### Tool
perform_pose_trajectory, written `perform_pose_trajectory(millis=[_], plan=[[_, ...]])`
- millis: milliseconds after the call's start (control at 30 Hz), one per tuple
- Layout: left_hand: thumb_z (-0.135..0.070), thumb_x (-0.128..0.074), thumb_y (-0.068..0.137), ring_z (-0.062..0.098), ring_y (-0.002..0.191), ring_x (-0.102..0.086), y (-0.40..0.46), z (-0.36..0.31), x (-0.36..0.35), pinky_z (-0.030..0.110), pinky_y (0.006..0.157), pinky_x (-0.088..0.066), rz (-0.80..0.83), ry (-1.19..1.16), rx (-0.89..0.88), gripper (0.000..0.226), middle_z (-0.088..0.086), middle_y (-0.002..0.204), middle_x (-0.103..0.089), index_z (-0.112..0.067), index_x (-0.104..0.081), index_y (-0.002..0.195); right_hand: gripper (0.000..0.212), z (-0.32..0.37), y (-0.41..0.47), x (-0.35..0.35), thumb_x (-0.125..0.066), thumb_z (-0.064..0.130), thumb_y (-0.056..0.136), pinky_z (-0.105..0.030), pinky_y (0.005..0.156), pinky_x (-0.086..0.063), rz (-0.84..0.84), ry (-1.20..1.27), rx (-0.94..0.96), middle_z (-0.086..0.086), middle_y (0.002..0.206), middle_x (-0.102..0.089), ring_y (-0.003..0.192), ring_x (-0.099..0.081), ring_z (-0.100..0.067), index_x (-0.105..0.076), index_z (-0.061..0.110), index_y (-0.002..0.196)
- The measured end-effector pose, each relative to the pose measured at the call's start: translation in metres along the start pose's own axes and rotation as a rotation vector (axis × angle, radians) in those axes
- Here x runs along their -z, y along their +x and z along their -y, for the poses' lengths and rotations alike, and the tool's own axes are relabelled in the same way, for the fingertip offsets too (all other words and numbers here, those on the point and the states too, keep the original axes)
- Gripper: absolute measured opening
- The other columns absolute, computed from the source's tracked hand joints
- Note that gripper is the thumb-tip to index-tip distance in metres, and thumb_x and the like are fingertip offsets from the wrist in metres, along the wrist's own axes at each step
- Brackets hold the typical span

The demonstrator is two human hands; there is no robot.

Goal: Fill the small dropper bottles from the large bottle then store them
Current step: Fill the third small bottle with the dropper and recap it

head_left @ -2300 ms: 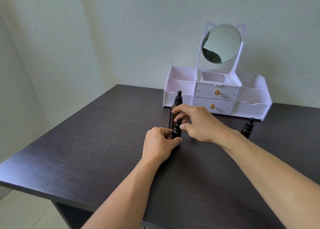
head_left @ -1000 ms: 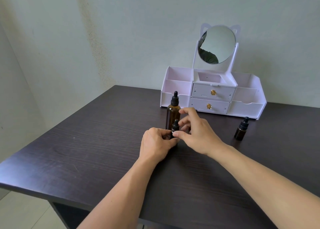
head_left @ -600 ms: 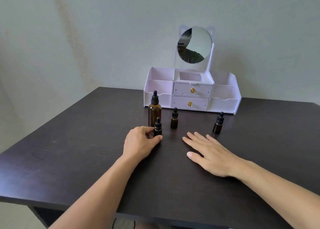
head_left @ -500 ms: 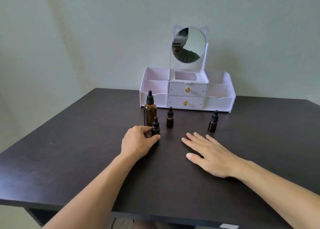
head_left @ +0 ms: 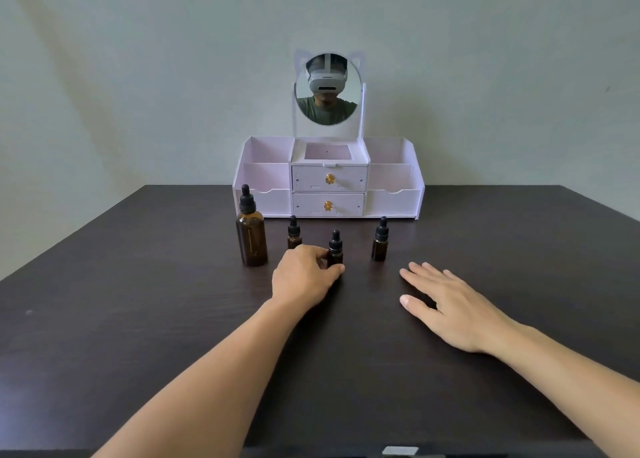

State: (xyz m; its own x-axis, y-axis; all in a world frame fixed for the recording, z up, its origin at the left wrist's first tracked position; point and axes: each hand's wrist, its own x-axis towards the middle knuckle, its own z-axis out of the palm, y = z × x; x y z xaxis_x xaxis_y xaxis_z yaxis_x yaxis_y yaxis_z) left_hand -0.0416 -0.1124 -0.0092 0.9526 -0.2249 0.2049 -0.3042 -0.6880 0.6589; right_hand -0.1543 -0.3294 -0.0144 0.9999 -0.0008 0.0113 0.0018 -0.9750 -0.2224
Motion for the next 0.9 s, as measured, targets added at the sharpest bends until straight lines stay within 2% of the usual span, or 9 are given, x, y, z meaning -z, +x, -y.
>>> perform_pose_trajectory(millis=[100, 267, 467, 600, 667, 767, 833, 900], plan=[[-0.047, -0.067, 0.085, 0.014, 0.085, -0.061, 0.009, -0.008, -0.01, 0.029, 0.068, -0.049, -0.024, 0.047, 0.032, 0.035, -0.008, 0.088, -0.066, -0.026, -0.071, 0.112, 0.064, -0.014, 0.013, 0.004, -0.026, 0.056, 0.097, -0.032, 0.122, -0.001, 0.016, -0.034, -0.098, 0.008, 0.162, -0.003, 0.149, 0.001, -0.009, -0.012, 0.028, 0.153], [-0.049, -0.065, 0.085, 0.018, 0.093, -0.065, 0.021, -0.015, -0.018, 0.036, 0.079, -0.055, -0.075, 0.108, 0.095, 0.037, -0.005, 0.098, -0.071, -0.026, -0.07, 0.115, 0.064, -0.025, 0.04, 0.003, -0.015, 0.061, 0.095, -0.042, 0.121, 0.0, 0.037, -0.086, -0.183, 0.006, 0.162, 0.003, 0.149, 0.005, -0.014, -0.004, 0.034, 0.152], [-0.05, -0.064, 0.085, 0.022, 0.092, -0.065, 0.023, -0.019, -0.022, 0.032, 0.074, -0.052, -0.078, 0.183, 0.145, 0.036, 0.0, 0.097, -0.071, -0.024, -0.071, 0.109, 0.065, -0.028, 0.065, 0.004, -0.011, 0.065, 0.092, -0.049, 0.12, 0.002, 0.052, -0.087, -0.275, 0.006, 0.162, 0.005, 0.149, 0.007, -0.019, -0.001, 0.04, 0.151], [-0.047, -0.066, 0.084, 0.023, 0.089, -0.063, 0.016, -0.022, -0.024, 0.03, 0.068, -0.045, -0.134, 0.197, 0.171, 0.032, 0.002, 0.092, -0.068, -0.018, -0.068, 0.097, 0.065, -0.028, 0.069, 0.002, -0.01, 0.065, 0.092, -0.051, 0.119, 0.002, 0.033, -0.103, -0.291, 0.006, 0.162, 0.004, 0.149, 0.006, -0.02, -0.001, 0.04, 0.151], [-0.043, -0.068, 0.084, 0.022, 0.085, -0.061, 0.011, -0.026, -0.025, 0.03, 0.066, -0.042, -0.151, 0.184, 0.194, 0.029, 0.0, 0.088, -0.064, -0.016, -0.065, 0.092, 0.065, -0.028, 0.068, 0.001, -0.009, 0.065, 0.092, -0.051, 0.119, 0.002, 0.028, -0.107, -0.291, 0.006, 0.162, 0.004, 0.15, 0.006, -0.02, -0.001, 0.04, 0.151], [-0.04, -0.068, 0.083, 0.02, 0.083, -0.062, 0.005, -0.034, -0.033, 0.03, 0.068, -0.046, -0.119, 0.153, 0.163, 0.022, -0.002, 0.088, -0.066, -0.019, -0.067, 0.089, 0.065, -0.028, 0.067, 0.001, -0.009, 0.065, 0.092, -0.051, 0.119, 0.002, 0.025, -0.109, -0.292, 0.005, 0.162, 0.005, 0.149, 0.007, -0.021, -0.001, 0.039, 0.151], [-0.038, -0.069, 0.083, 0.016, 0.086, -0.063, 0.004, -0.037, -0.04, 0.031, 0.073, -0.051, -0.101, 0.056, 0.095, 0.019, -0.006, 0.087, -0.066, -0.022, -0.067, 0.093, 0.064, -0.028, 0.067, 0.001, -0.009, 0.064, 0.093, -0.051, 0.119, 0.002, 0.021, -0.103, -0.293, 0.005, 0.162, 0.005, 0.149, 0.007, -0.021, -0.001, 0.039, 0.151], [-0.036, -0.069, 0.084, 0.015, 0.088, -0.064, 0.004, -0.041, -0.046, 0.031, 0.078, -0.052, -0.11, -0.058, 0.034, 0.025, -0.009, 0.082, -0.063, -0.023, -0.067, 0.105, 0.064, -0.028, 0.068, 0.0, -0.01, 0.063, 0.093, -0.051, 0.119, 0.002, 0.015, -0.103, -0.293, 0.005, 0.162, 0.004, 0.149, 0.007, -0.021, -0.001, 0.038, 0.151]])
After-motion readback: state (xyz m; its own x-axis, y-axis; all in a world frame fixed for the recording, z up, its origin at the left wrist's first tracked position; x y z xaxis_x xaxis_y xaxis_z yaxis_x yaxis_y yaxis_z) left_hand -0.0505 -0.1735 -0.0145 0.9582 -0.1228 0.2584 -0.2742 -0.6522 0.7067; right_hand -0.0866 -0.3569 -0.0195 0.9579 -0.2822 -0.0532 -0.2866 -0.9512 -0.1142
